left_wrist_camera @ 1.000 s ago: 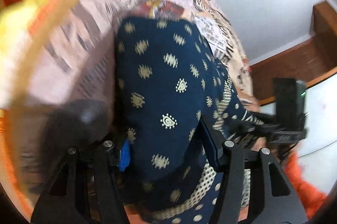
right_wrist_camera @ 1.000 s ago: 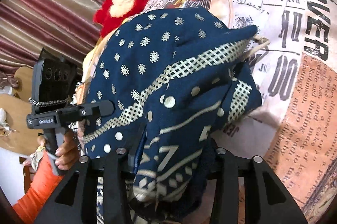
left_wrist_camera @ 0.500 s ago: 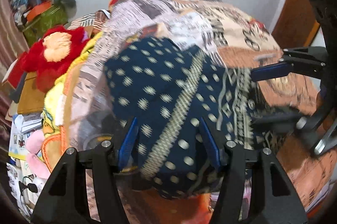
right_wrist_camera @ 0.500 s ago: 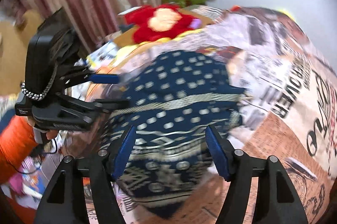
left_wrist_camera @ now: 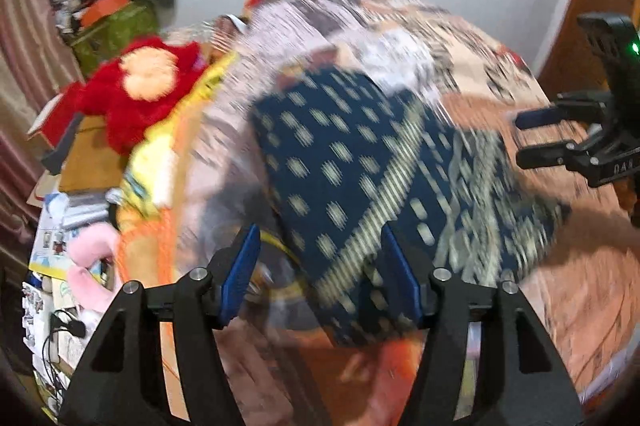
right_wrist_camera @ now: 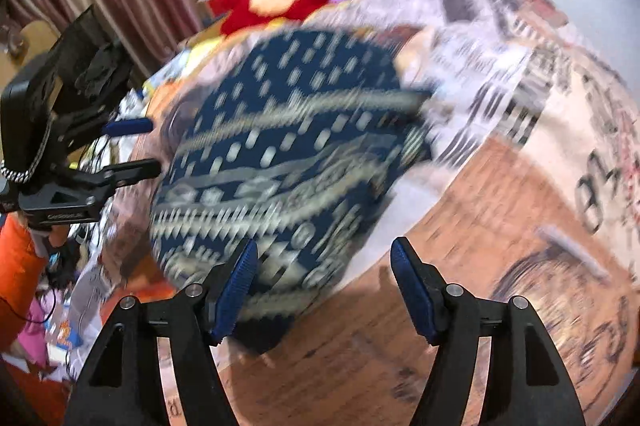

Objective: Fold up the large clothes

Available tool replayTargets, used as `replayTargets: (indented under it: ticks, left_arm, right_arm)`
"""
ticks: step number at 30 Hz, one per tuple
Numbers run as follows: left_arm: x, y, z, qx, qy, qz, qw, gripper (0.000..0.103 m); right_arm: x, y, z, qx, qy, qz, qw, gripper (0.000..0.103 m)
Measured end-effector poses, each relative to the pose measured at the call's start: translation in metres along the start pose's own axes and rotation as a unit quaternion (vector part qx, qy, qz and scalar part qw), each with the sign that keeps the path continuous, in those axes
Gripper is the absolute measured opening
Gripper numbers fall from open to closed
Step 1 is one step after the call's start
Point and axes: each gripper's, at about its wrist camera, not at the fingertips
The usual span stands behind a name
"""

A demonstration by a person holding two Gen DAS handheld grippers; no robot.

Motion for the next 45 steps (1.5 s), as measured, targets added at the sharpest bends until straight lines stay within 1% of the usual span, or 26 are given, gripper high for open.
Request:
replayTargets:
  ticks: [1,4,7,8,10,12,15,16,18,19,20,22,25,28,30,31,32,35,37,40,42,43,44,45]
  left_arm:
    - [-0.003,-0.01,-0.003,0.009,-0.01,0.008,0.9999,0.068]
    - [-0.025,-0.041,-0.008,0.029,-0.031,0.021,0.9989,0.069]
    - [-0.055,-0.06,-0.011,0.047,-0.037,0.009,0.9982,0.069]
    - [-0.067,-0.065,-0.011,0.052,-0.037,0.001,0.998,0.069]
    - [-0.091,-0.069,-0.013,0.055,-0.051,-0.015,0.9971,0.069]
    - [-0.102,-0.068,-0.016,0.055,-0.052,-0.017,0.997,0.069]
    - [-0.101,-0.065,-0.023,0.07,-0.039,-0.013,0.9967,0.069]
    - [-0.099,-0.064,-0.023,0.074,-0.039,-0.012,0.9965,0.069]
    - [-0.088,-0.063,-0.02,0.07,-0.052,-0.005,0.9962,0.069]
    - [-0.081,-0.062,-0.018,0.066,-0.058,0.002,0.9961,0.069]
    - [-0.07,-0.062,-0.014,0.059,-0.063,0.012,0.9962,0.069]
    - [-0.045,-0.06,-0.006,0.056,-0.058,0.035,0.9961,0.069]
    - [-0.005,-0.059,0.007,0.055,-0.044,0.066,0.9954,0.069]
    - [0.048,-0.056,0.024,0.048,-0.029,0.116,0.9917,0.069]
    - [0.085,-0.051,0.035,0.047,-0.016,0.151,0.9872,0.069]
    - [0.107,-0.047,0.042,0.044,-0.009,0.171,0.9842,0.069]
    - [0.12,-0.045,0.047,0.042,-0.006,0.184,0.9821,0.069]
    - [0.17,-0.032,0.066,0.028,0.0,0.234,0.9717,0.069]
    - [0.197,-0.022,0.076,0.022,0.004,0.261,0.9652,0.069]
    - [0.24,0.0,0.089,0.022,0.013,0.303,0.9527,0.07]
    - [0.258,0.011,0.094,0.024,0.014,0.322,0.9463,0.072]
    - [0.269,0.021,0.097,0.026,0.012,0.337,0.9412,0.076]
    - [0.276,0.028,0.099,0.027,0.011,0.346,0.9378,0.081]
    - [0.283,0.036,0.101,0.029,0.01,0.356,0.9341,0.083]
  right_arm:
    - [0.002,-0.009,0.003,-0.002,0.005,0.009,1.0,0.067]
    - [-0.005,-0.039,0.008,-0.005,0.012,0.031,0.999,0.068]
    - [-0.029,-0.064,0.013,-0.012,0.017,0.033,0.999,0.068]
    - [-0.04,-0.072,0.016,-0.017,0.016,0.028,0.999,0.068]
    - [-0.061,-0.08,0.021,-0.028,0.011,0.014,0.999,0.068]
    - [-0.079,-0.08,0.028,-0.041,0.01,-0.001,0.999,0.068]
    - [-0.092,-0.065,0.043,-0.054,0.015,-0.017,0.998,0.068]
    - [-0.091,-0.061,0.046,-0.059,0.013,-0.017,0.998,0.068]
    - [-0.081,-0.051,0.054,-0.075,0.013,-0.015,0.997,0.068]
    - [-0.071,-0.046,0.056,-0.078,0.026,-0.009,0.997,0.068]
    - [-0.06,-0.043,0.056,-0.078,0.039,-0.002,0.996,0.068]
    - [-0.037,-0.039,0.053,-0.075,0.053,0.02,0.996,0.068]
    - [0.012,-0.036,0.039,-0.07,0.073,0.073,0.992,0.068]
    - [0.069,-0.032,0.012,-0.054,0.099,0.138,0.984,0.068]
    - [0.098,-0.03,-0.006,-0.045,0.11,0.172,0.978,0.068]
    - [0.115,-0.028,-0.016,-0.042,0.113,0.193,0.974,0.068]
    - [0.132,-0.026,-0.027,-0.039,0.116,0.213,0.969,0.068]
    - [0.174,-0.019,-0.057,-0.028,0.122,0.263,0.957,0.068]
    - [0.2,-0.01,-0.077,-0.022,0.129,0.296,0.946,0.068]
    - [0.234,0.004,-0.106,-0.015,0.145,0.339,0.929,0.068]
    - [0.252,0.016,-0.123,-0.013,0.156,0.361,0.919,0.071]
    - [0.26,0.023,-0.134,-0.012,0.164,0.372,0.914,0.074]
    - [0.265,0.029,-0.142,-0.012,0.171,0.378,0.91,0.076]
    - [0.269,0.034,-0.148,-0.013,0.176,0.383,0.907,0.076]
Point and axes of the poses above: each gripper's, at about its wrist camera, not at the fingertips, and x roughly against the way its jaws point, z to its right, y to its underside, and after that the axes turned 10 degrees about x, right-handed
